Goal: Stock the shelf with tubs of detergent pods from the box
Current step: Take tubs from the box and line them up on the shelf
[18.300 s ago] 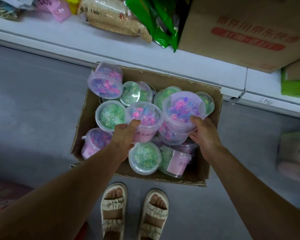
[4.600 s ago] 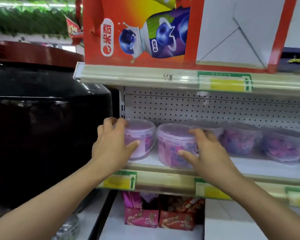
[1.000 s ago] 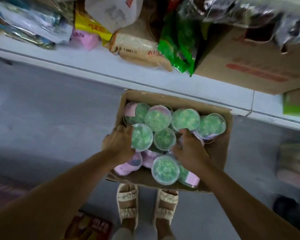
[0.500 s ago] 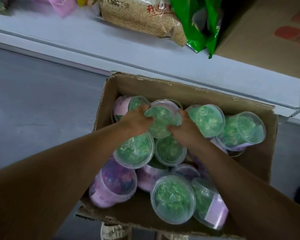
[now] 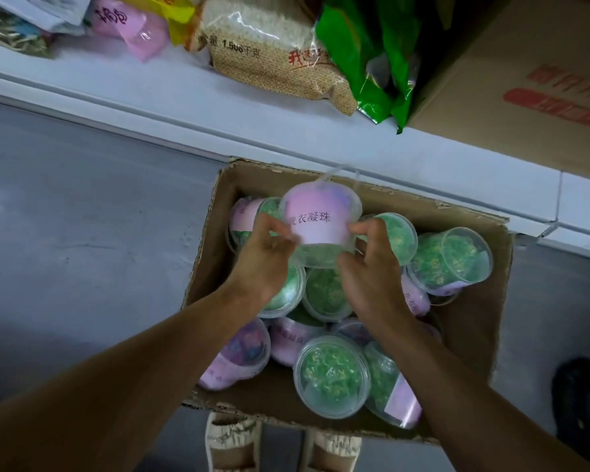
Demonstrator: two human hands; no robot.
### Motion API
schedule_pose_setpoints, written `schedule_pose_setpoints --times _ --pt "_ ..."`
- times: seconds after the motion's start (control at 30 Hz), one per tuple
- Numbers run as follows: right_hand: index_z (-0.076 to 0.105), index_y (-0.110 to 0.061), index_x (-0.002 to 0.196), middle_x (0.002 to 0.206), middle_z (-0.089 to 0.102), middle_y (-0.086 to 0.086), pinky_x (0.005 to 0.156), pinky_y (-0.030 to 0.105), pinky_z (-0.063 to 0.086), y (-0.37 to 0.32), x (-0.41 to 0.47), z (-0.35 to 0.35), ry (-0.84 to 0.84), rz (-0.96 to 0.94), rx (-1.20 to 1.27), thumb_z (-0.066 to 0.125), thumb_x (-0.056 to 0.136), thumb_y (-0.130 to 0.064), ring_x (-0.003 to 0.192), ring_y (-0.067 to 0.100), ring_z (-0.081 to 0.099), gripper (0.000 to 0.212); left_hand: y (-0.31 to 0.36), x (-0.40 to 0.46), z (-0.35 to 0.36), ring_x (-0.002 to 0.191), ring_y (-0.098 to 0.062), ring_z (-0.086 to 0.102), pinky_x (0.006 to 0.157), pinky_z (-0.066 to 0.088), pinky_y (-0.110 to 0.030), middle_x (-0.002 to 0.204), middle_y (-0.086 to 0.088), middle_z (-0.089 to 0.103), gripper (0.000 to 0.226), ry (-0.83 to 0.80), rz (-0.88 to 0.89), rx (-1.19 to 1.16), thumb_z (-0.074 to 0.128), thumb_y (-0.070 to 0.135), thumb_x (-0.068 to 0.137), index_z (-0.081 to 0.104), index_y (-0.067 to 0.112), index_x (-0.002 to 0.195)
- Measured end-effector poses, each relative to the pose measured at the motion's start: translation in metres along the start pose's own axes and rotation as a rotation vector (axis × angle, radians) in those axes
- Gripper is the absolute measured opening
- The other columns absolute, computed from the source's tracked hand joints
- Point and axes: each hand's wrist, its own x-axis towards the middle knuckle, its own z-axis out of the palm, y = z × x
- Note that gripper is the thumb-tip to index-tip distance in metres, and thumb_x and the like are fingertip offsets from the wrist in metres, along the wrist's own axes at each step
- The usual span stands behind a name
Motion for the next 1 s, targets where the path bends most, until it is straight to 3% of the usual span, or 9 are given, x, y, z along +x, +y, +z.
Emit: schedule_pose_setpoints --times 0.1,0.23,0.4,0.5,0.57,0.63,0.7,0.83,1.0 --pt "0.043 -0.018 0.102 0.112 0.052 0.004 0.073 0.034 0.048 -0.012 -0.027 0.003 0.015 -0.125 -0.008 0.057 0.081 -0.013 0.095 0.019 0.055 0.026 -0.001 -0.026 -0.015 0.069 -0.004 0.045 0.051 0.038 -0.007 0.078 0.007 0.048 0.014 0.05 0.03 -0.039 0.05 0.006 0.095 0.037 0.011 0.098" --pt "0.044 -0.013 0.103 0.111 0.048 0.0 0.076 0.022 0.039 -0.003 -0.05 0.021 -0.078 -0.138 -0.099 0.062 0.084 -0.009 0.097 0.016 0.05 0.027 -0.025 -0.041 -0.043 0.093 -0.012 0.064 0.071 0.055 -0.024 0.109 -0.003 0.06 0.055 0.058 0.037 -0.013 0.069 0.01 0.077 0.037 0.013 0.122" --pt "0.039 -0.017 0.115 0.099 0.055 -0.005 0.075 0.024 0.046 -0.008 -0.053 0.032 -0.199 0.183 0.074 0.054 0.092 -0.024 0.089 0.01 0.056 0.028 -0.044 -0.048 -0.058 0.107 -0.024 0.059 0.091 0.051 -0.046 0.12 -0.001 0.055 0.095 -0.032 -0.005 0.289 0.074 0.016 0.061 0.025 0.026 0.142" --pt "0.042 -0.016 0.13 0.12 0.056 0.006 0.089 0.039 0.047 -0.008 -0.029 0.036 -0.2 0.436 0.096 0.038 0.092 -0.057 0.103 0.023 0.056 0.056 -0.051 -0.047 -0.064 0.106 -0.022 0.059 0.094 0.049 -0.047 0.115 0.003 0.055 0.087 -0.036 -0.084 0.266 0.078 0.02 0.055 0.037 0.024 0.132" --pt "0.054 -0.013 0.12 0.117 0.059 0.012 0.079 0.043 0.052 -0.012 -0.018 0.038 -0.237 0.645 0.134 0.034 0.091 -0.062 0.104 0.029 0.058 0.06 -0.05 -0.048 -0.064 0.103 -0.023 0.062 0.093 0.051 -0.046 0.109 0.0 0.06 0.069 -0.033 -0.155 0.219 0.073 0.02 0.056 0.048 0.017 0.12" --pt "0.058 -0.015 0.103 0.107 0.062 0.012 0.066 0.036 0.052 -0.016 -0.016 0.038 -0.29 0.75 0.242 0.042 0.094 -0.052 0.094 0.027 0.061 0.042 -0.048 -0.051 -0.064 0.092 -0.015 0.061 0.077 0.056 -0.025 0.101 0.005 0.06 0.051 -0.044 -0.186 0.112 0.07 0.003 0.074 0.051 0.012 0.12" --pt "0.058 -0.017 0.096 0.103 0.064 0.012 0.066 0.035 0.053 -0.017 -0.017 0.037 -0.311 0.769 0.34 0.047 0.094 -0.035 0.09 0.026 0.062 0.021 -0.045 -0.053 -0.065 0.081 -0.004 0.055 0.054 0.049 -0.011 0.095 0.011 0.058 0.04 -0.07 -0.232 -0.041 0.06 -0.006 0.084 0.051 0.014 0.117" --pt "0.061 -0.01 0.089 0.107 0.065 0.017 0.066 0.034 0.057 -0.019 -0.023 0.033 -0.181 0.676 0.382 0.049 0.089 -0.008 0.098 0.03 0.065 0.013 -0.032 -0.062 -0.072 0.096 -0.006 0.058 0.071 0.043 -0.029 0.105 0.011 0.063 0.038 -0.096 -0.288 -0.165 0.07 0.026 0.078 0.056 0.026 0.114" --pt "0.064 0.001 0.094 0.099 0.065 0.016 0.067 0.027 0.058 -0.027 -0.031 0.025 -0.08 0.47 0.323 0.054 0.088 -0.003 0.086 0.019 0.065 0.012 -0.014 -0.063 -0.077 0.112 -0.02 0.059 0.095 0.039 -0.044 0.131 0.001 0.055 0.096 -0.06 -0.347 -0.235 0.071 0.06 0.053 0.039 0.026 0.137"
